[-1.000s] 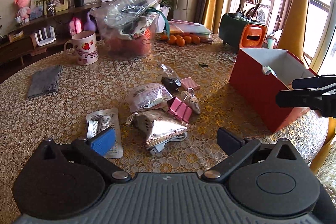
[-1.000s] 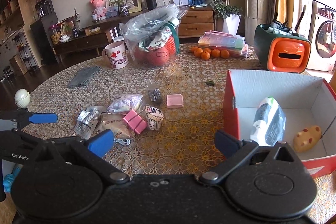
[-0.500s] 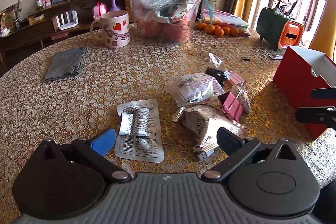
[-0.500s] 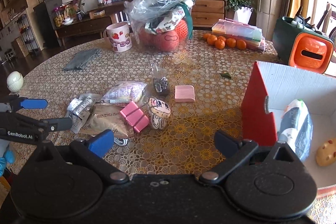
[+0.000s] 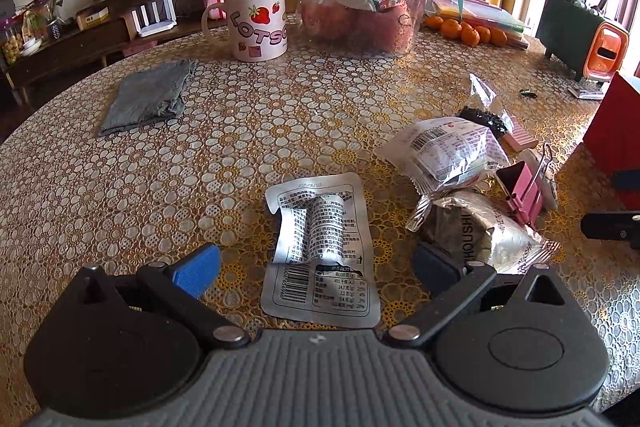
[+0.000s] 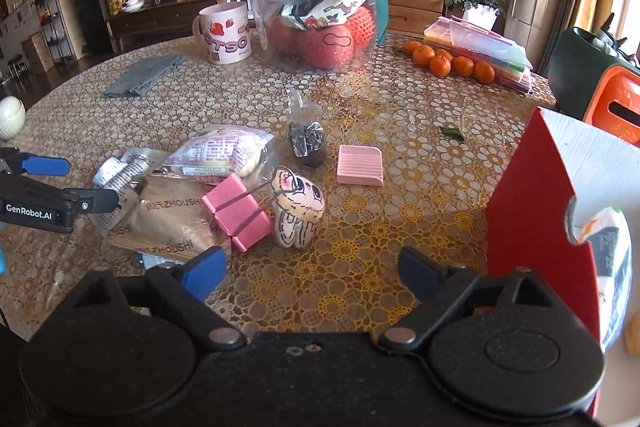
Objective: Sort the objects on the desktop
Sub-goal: 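Grasp the foil blister pack with the left gripper while the right gripper grasps the cartoon plush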
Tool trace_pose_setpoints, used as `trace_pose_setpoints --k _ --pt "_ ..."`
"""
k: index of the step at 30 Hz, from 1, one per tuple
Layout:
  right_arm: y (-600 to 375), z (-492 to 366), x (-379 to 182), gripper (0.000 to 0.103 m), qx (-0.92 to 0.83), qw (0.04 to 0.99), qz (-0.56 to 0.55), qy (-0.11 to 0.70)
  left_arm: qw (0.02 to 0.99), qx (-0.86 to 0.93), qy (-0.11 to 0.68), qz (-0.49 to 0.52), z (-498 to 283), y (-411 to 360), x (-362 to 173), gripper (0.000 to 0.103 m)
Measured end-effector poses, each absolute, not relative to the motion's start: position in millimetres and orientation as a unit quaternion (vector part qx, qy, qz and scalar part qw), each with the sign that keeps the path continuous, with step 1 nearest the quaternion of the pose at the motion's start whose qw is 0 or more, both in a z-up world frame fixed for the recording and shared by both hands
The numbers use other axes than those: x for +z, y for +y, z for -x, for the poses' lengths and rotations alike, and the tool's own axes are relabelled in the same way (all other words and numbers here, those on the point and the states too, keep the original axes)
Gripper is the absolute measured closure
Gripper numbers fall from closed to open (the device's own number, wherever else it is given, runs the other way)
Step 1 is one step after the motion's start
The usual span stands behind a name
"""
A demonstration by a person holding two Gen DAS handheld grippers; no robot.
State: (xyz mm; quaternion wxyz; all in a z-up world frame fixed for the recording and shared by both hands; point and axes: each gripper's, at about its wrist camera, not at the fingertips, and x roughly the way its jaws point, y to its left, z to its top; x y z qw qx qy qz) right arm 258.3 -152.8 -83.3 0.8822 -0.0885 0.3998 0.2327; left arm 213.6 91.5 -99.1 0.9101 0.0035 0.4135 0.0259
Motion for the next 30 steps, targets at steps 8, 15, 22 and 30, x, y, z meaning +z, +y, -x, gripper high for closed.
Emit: trace_pose_setpoints --k 8,15,22,30 --pt "-143 -280 -100 0.023 0.231 0.876 0.102 0.412 0.905 0.026 0.424 -0.012 -227 92 -111 0.000" --pt "-143 -294 -99 0.025 0.229 0.880 0.086 0.407 0.904 0.023 0.427 -0.021 -232 90 -117 0.000" --pt "-135 -311 -107 0.041 0.232 0.876 0.081 0.414 0.902 0.021 0.430 -0.019 -239 92 -121 0.000" --pt "-129 -326 -115 0.043 0.233 0.875 0.069 0.418 0.901 0.009 0.434 -0.001 -245 95 -125 0.000"
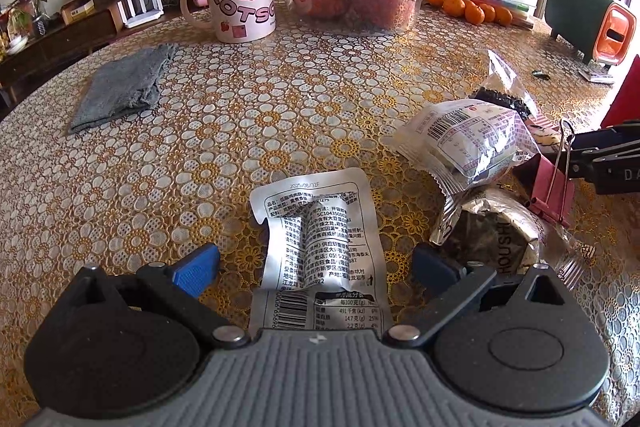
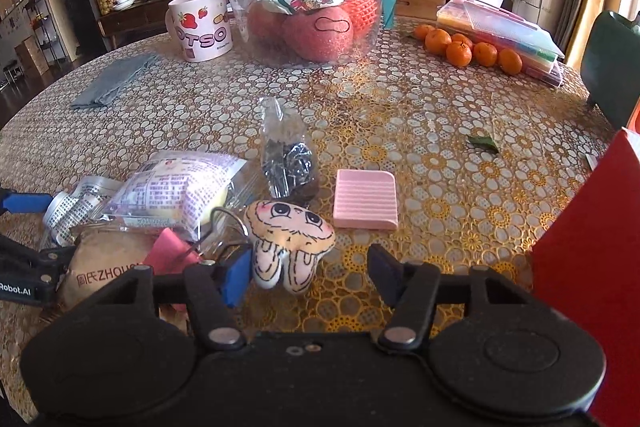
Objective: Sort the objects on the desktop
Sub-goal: 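Grasp the foil blister pack with the left gripper while the right gripper grasps the cartoon plush, then carry the blister pack and cartoon plush over the red shoebox with both grippers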
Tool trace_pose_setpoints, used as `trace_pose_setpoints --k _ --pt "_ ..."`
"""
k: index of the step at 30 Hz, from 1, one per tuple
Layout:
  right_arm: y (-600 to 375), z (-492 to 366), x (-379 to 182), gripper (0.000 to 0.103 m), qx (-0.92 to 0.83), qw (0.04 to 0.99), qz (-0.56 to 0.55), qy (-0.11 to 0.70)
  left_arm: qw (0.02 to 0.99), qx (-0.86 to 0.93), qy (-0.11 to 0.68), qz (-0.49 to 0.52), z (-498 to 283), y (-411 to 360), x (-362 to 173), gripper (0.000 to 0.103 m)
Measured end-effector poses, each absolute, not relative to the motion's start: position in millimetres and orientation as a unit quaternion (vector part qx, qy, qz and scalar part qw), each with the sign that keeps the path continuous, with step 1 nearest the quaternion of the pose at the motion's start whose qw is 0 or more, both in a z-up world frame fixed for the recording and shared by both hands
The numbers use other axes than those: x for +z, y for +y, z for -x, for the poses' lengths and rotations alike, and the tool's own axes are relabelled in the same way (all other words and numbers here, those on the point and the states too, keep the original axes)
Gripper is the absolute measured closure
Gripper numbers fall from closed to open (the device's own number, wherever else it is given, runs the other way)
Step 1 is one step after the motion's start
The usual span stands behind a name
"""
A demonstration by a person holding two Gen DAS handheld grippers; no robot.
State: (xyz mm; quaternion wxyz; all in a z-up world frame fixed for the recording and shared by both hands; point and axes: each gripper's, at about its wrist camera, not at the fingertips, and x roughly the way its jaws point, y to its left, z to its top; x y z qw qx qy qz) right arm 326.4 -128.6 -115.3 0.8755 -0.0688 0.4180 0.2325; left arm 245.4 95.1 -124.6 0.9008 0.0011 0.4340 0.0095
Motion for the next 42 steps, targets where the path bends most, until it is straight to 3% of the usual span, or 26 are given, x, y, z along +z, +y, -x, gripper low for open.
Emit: trace_pose_setpoints --k 5,8,11,13,15,42 --pt "-126 -331 -119 0.051 0.230 0.876 0.071 0.417 0.902 0.005 0.432 0.002 -246 96 -125 0.001" --pt "-126 -331 -119 0.058 0.231 0.878 0.064 0.416 0.904 0.003 0.427 0.001 -245 95 -124 0.007" --pt "-126 -330 -118 0.068 0.230 0.879 0.062 0.414 0.907 -0.003 0.421 -0.001 -243 92 -121 0.024" --pt "-127 -329 -117 0.070 0.229 0.879 0.059 0.413 0.908 -0.008 0.419 -0.002 -242 89 -118 0.040" --pt "-129 -328 -117 0.070 0.225 0.881 0.057 0.412 0.908 -0.008 0.418 -0.002 -241 88 -117 0.048" --pt "-172 -242 -57 0.071 0.225 0.900 0.035 0.372 0.918 -0.017 0.396 0.011 -182 71 -64 0.049"
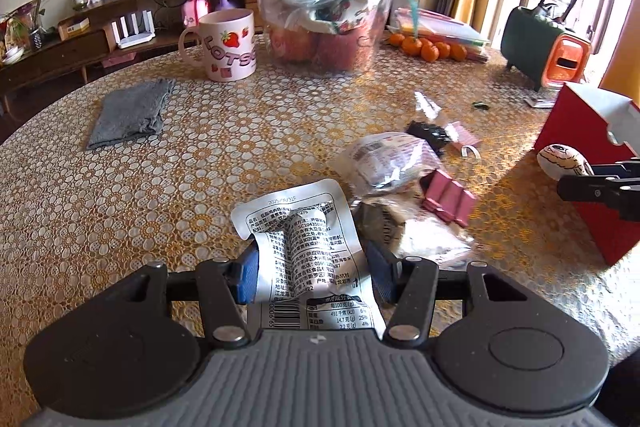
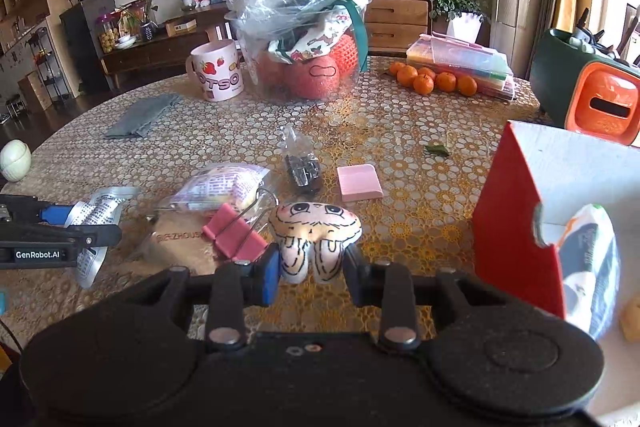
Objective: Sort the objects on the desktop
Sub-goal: 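Carry the blister pack and cartoon plush over the red shoebox with both grippers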
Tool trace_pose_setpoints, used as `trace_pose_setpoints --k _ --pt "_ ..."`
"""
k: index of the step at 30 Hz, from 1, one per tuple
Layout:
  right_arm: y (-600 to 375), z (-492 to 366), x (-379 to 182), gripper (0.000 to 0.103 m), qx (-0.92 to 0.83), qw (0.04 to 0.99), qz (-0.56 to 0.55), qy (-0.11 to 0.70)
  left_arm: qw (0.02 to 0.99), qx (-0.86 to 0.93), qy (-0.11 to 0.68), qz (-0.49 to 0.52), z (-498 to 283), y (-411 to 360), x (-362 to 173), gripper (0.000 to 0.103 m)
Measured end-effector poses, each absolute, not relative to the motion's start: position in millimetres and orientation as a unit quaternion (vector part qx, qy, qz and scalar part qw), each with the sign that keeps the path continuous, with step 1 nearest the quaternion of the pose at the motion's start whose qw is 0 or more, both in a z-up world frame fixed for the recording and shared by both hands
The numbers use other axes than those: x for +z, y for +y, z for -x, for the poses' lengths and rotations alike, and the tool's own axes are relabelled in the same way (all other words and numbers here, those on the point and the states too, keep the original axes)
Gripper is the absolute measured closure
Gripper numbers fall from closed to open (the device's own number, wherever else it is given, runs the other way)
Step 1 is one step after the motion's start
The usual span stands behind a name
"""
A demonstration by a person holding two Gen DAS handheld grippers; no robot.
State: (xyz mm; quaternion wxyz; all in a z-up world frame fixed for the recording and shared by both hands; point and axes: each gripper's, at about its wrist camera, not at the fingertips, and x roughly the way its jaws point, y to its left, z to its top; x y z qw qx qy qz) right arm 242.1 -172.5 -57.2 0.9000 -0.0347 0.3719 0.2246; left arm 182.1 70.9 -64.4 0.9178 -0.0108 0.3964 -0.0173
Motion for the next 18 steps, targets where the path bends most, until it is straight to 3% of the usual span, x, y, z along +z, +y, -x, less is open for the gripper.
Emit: trace_pose_setpoints --k 18 --pt "-236 -171 -8 0.071 0.221 0.914 0.030 0.340 0.917 -0.117 0.380 -0.025 -137 -20 -22 0.049"
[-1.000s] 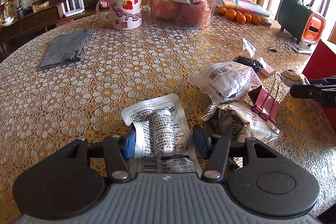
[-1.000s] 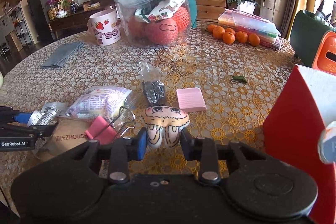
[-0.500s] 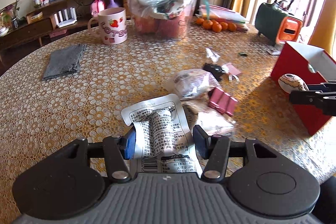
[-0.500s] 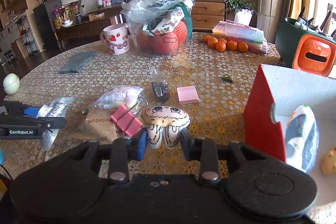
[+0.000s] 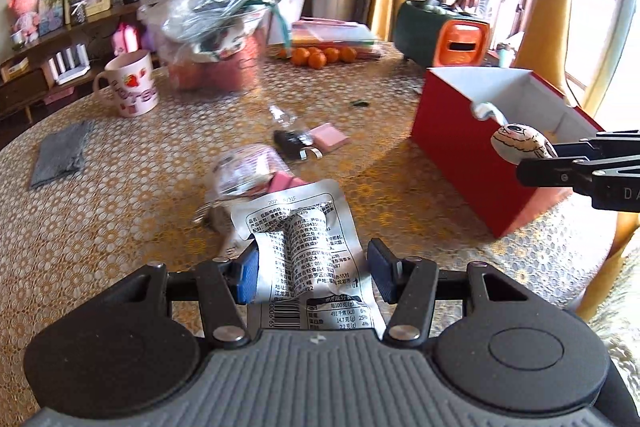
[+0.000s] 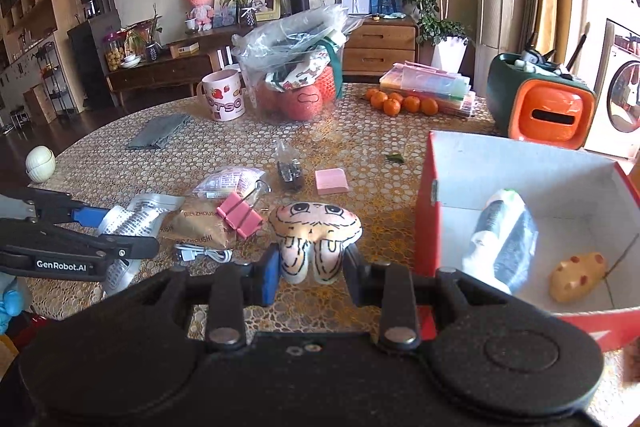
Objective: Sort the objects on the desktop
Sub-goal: 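Carry the blister pack and cartoon plush over the red shoebox with both grippers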
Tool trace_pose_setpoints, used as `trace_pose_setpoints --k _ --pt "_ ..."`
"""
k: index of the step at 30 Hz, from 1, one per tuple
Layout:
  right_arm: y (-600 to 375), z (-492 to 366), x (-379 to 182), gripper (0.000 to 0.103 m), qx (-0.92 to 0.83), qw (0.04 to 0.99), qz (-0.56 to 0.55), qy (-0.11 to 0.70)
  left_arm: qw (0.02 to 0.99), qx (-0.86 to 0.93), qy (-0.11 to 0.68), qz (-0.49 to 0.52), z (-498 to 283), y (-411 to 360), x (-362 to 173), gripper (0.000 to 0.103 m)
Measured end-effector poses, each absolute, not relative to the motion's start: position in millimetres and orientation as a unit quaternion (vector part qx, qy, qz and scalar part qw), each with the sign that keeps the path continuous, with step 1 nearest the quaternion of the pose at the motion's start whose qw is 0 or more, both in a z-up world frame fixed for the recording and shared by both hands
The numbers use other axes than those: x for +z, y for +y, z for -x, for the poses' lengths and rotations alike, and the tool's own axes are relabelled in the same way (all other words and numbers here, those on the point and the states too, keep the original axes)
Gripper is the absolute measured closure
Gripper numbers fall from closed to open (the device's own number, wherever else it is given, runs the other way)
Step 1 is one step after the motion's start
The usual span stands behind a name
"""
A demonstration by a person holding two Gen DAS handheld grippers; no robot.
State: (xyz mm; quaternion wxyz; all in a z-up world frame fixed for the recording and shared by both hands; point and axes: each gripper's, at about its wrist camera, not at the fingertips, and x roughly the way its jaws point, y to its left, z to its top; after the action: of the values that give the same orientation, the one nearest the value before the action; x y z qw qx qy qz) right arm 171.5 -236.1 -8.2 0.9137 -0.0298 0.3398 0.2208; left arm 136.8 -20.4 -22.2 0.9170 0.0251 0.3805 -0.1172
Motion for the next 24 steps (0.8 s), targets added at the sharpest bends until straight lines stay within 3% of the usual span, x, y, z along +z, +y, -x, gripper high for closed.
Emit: trace_pose_setpoints --k 24 --pt "-369 -142 19 0.071 0.141 0.932 0.004 0.333 0.901 -0.248 0.338 -0.108 -143 -172 16 0.049"
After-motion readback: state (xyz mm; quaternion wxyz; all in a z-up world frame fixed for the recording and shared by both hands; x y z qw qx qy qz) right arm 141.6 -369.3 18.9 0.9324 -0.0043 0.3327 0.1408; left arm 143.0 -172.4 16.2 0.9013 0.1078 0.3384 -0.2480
